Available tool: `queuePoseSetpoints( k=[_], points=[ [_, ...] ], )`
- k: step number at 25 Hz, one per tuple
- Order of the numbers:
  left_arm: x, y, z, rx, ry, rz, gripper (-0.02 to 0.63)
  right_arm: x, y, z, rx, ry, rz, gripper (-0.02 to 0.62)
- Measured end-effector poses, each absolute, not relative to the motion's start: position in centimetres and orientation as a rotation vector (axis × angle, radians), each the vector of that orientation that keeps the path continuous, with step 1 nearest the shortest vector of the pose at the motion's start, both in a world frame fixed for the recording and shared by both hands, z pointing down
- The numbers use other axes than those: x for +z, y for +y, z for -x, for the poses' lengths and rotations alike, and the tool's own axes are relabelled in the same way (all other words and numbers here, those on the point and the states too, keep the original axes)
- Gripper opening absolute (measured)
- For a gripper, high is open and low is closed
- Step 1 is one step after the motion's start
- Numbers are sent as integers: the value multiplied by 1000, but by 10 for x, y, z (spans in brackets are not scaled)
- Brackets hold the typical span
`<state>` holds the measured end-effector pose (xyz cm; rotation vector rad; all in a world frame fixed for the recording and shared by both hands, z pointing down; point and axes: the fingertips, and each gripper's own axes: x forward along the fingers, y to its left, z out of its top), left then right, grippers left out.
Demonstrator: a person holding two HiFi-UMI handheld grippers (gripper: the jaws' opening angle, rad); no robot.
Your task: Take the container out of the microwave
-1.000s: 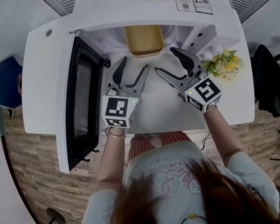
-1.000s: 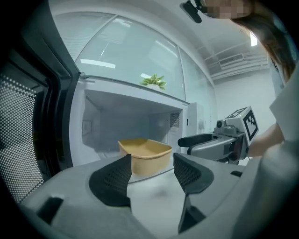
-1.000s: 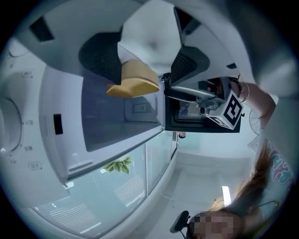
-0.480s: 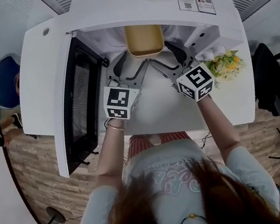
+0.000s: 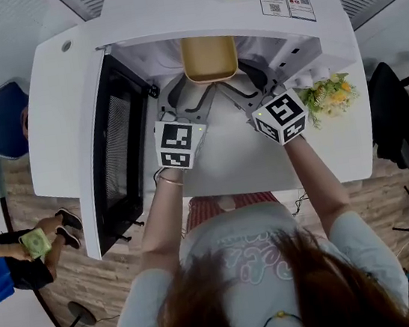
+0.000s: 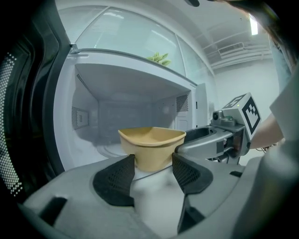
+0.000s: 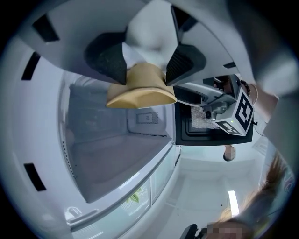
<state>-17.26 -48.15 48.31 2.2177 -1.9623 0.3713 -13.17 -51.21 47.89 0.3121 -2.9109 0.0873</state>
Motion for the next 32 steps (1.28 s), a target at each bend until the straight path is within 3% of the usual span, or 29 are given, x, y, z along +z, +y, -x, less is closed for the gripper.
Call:
queuePoseSetpoints(
  k=[32],
  points=[
    [454,-438,135,329,-1969,-2230,236,450,-468,94,119,-2937,-367,249]
  ],
)
